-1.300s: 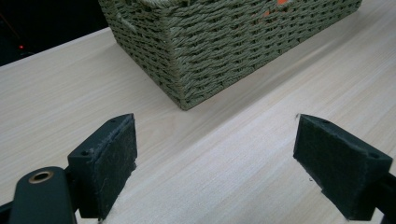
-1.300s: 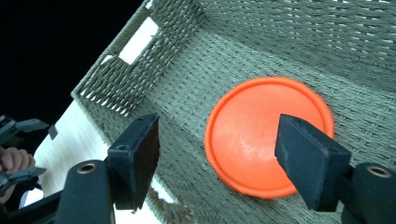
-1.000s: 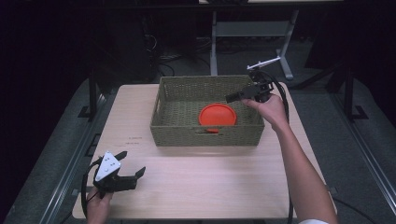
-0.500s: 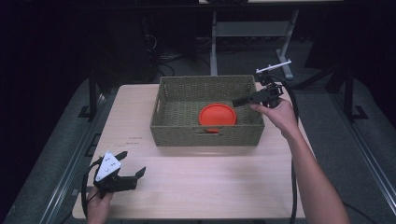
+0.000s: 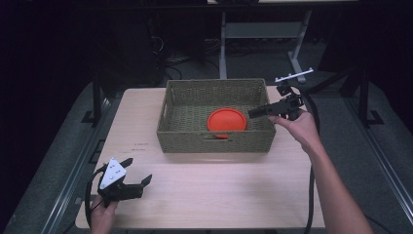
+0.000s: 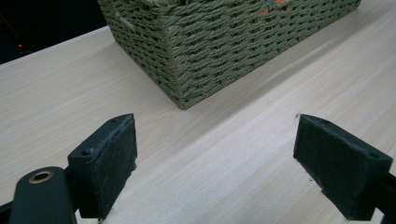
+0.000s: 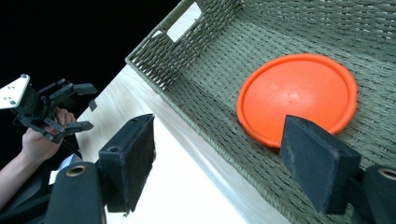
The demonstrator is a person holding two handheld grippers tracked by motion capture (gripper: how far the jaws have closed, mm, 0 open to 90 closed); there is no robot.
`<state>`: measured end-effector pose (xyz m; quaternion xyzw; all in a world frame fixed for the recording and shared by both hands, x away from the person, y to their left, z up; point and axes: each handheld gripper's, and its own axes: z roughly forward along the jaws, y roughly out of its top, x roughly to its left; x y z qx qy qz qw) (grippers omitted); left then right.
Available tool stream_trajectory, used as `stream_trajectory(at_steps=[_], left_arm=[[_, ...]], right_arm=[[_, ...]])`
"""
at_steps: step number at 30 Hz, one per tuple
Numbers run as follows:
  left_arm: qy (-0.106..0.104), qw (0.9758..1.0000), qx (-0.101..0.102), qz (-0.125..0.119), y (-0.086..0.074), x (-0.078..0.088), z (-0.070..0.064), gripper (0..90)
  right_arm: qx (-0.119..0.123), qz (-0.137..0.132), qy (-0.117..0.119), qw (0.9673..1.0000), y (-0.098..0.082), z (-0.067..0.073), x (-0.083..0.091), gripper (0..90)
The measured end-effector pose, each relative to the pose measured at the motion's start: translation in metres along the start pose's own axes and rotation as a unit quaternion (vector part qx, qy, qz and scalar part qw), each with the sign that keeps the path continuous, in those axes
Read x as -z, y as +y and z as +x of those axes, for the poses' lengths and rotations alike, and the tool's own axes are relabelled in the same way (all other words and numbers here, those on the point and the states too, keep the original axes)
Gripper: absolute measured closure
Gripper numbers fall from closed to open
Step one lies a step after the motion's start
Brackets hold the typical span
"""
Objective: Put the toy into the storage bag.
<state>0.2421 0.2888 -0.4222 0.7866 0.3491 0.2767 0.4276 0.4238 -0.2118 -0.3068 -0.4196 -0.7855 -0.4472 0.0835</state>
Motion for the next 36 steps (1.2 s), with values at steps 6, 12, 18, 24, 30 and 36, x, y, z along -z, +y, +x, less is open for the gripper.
stream_trajectory(at_steps=[6, 12, 18, 24, 30, 36], left_arm=[[0.000, 1.0000, 0.003, -0.001, 0.000, 0.000, 0.000, 12.9], [0.001, 1.0000, 0.000, 0.000, 0.000, 0.000, 0.000, 12.9], [0.001, 1.0000, 0.001, 0.000, 0.000, 0.001, 0.000, 12.9], [0.002, 1.0000, 0.001, 0.000, 0.000, 0.001, 0.000, 12.9], [0.002, 1.0000, 0.001, 0.000, 0.000, 0.001, 0.000, 12.9], [0.002, 1.0000, 0.001, 0.000, 0.000, 0.001, 0.000, 12.8]], right_arm=[[0.003, -0.003, 0.000, 1.0000, -0.006, 0.002, 0.006, 25.6], [0.002, -0.004, 0.003, 1.0000, -0.013, 0.004, 0.011, 25.1], [0.004, -0.012, 0.005, 0.9999, -0.020, 0.006, 0.017, 24.2], [0.006, -0.018, 0.005, 0.9998, -0.027, 0.008, 0.022, 23.2], [0.009, -0.022, 0.003, 0.9997, -0.035, 0.010, 0.028, 21.4], [0.010, -0.022, 0.005, 0.9997, -0.044, 0.011, 0.031, 20.8]])
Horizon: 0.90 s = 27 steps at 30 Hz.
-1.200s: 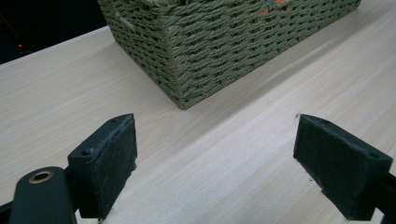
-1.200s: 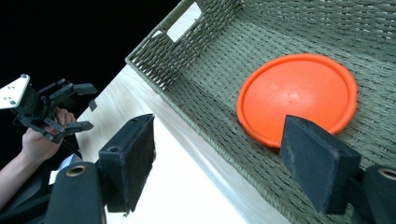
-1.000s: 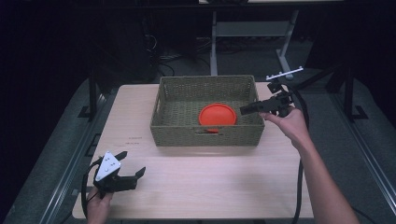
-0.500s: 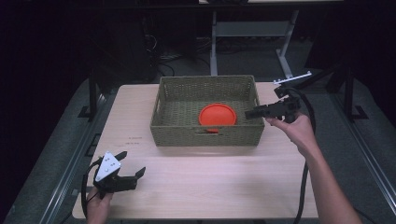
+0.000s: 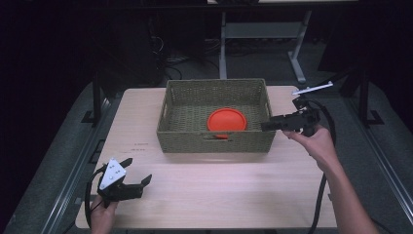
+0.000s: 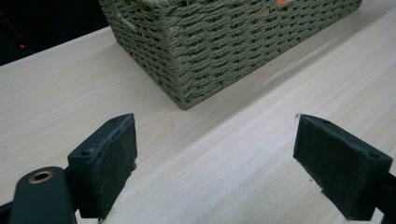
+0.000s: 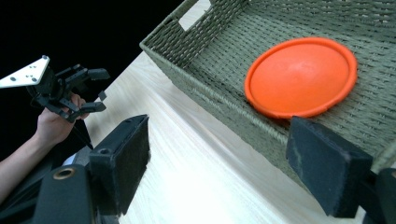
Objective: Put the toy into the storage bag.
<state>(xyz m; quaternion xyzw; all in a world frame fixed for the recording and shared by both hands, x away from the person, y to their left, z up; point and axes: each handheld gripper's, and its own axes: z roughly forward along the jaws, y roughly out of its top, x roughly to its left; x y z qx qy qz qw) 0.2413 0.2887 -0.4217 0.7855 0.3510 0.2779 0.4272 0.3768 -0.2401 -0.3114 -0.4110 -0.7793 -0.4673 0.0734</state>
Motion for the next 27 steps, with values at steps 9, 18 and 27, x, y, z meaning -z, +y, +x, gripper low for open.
stream_trajectory(at_steps=[9, 18, 27], left_arm=[[0.001, 1.0000, 0.000, 0.000, 0.000, 0.000, 0.000, 12.8], [0.001, 1.0000, 0.002, -0.001, 0.000, 0.000, 0.000, 12.9], [0.000, 1.0000, 0.001, 0.001, 0.000, 0.001, 0.000, 12.9]], right_arm=[[-0.003, -0.002, 0.000, 1.0000, -0.014, -0.001, 0.004, 20.3], [-0.011, -0.004, 0.001, 0.9999, -0.032, -0.007, 0.008, 20.0], [-0.020, -0.010, -0.002, 0.9997, -0.049, -0.012, 0.011, 19.9]])
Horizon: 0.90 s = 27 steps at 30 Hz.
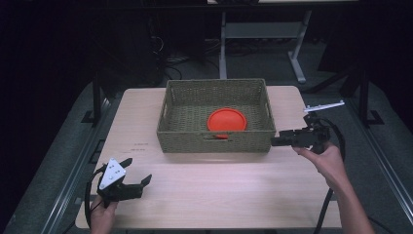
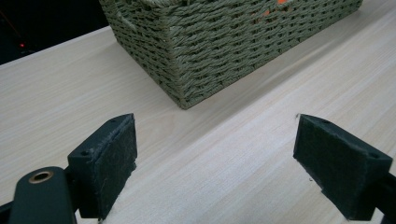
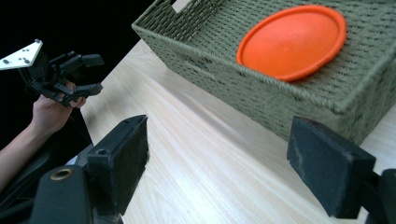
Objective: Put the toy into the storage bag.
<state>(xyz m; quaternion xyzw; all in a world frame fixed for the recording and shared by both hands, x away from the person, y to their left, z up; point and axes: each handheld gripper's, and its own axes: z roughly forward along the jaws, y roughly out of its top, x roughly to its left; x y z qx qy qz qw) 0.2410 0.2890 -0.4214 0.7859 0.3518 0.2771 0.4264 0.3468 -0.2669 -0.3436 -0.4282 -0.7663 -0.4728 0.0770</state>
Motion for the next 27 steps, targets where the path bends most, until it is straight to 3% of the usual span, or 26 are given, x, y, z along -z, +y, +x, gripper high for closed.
stream_trajectory(at_steps=[27], left_arm=[[-0.002, 1.0000, 0.004, 0.000, 0.000, 0.000, -0.001, 12.9]], right_arm=[[-0.037, -0.003, -0.007, 0.9993, -0.055, -0.023, 0.002, 19.8]])
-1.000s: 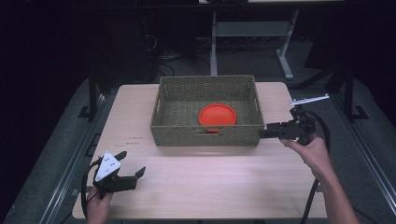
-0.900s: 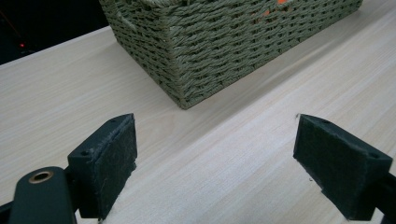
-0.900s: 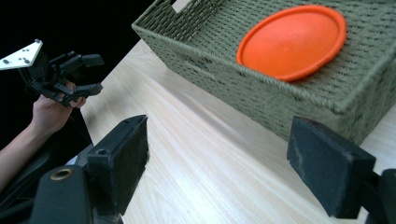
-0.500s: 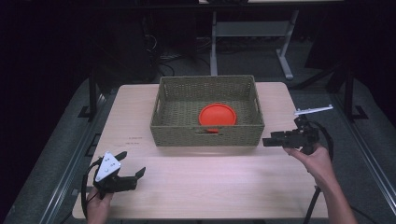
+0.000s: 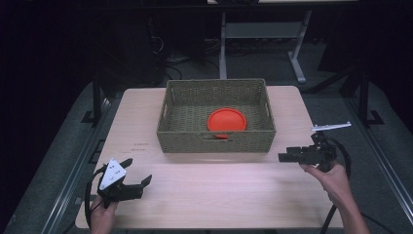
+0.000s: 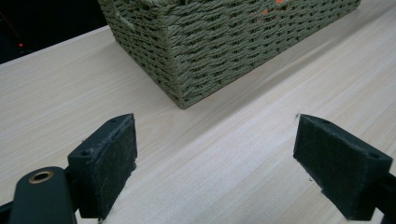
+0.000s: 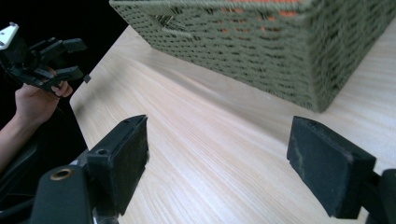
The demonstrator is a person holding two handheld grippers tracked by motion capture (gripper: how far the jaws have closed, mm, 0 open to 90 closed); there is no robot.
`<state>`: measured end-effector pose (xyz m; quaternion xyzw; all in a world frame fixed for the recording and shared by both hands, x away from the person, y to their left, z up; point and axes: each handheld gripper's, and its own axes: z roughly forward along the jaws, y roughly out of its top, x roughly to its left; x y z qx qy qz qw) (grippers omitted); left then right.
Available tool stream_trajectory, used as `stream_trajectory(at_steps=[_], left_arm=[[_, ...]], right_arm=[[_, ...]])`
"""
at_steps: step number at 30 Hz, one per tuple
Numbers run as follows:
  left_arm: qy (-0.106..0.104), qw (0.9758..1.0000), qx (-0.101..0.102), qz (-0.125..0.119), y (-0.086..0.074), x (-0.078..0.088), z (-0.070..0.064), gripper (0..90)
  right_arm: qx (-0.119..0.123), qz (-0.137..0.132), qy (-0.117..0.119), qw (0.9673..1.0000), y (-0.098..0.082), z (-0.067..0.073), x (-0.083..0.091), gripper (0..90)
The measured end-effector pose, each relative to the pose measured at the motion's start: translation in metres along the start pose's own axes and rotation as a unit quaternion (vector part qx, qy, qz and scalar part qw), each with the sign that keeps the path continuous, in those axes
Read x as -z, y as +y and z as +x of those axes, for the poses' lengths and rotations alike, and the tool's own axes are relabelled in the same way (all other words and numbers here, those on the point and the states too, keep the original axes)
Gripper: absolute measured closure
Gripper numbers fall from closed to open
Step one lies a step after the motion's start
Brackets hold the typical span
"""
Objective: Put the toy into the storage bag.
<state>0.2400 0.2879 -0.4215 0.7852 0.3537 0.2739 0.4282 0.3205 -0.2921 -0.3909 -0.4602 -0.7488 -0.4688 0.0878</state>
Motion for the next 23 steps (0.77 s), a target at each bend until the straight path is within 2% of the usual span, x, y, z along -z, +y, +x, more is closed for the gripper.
stream_trajectory(at_steps=[3, 17, 21, 23], left_arm=[[0.000, 1.0000, -0.006, 0.003, 0.000, 0.001, 0.001, 12.8], [-0.001, 1.0000, -0.001, -0.004, 0.000, 0.000, -0.002, 12.9], [-0.001, 1.0000, -0.001, -0.004, 0.000, 0.001, -0.002, 12.9], [0.002, 1.0000, -0.003, -0.003, 0.000, 0.001, -0.002, 12.9]], right_arm=[[-0.005, -0.004, 0.000, 1.0000, -0.007, -0.003, 0.000, 19.8], [-0.020, -0.009, -0.008, 0.9997, -0.043, -0.010, -0.001, 19.8], [-0.019, -0.020, -0.012, 0.9995, -0.061, -0.007, -0.002, 19.7], [-0.009, -0.028, -0.022, 0.9993, -0.072, -0.001, -0.002, 19.7]])
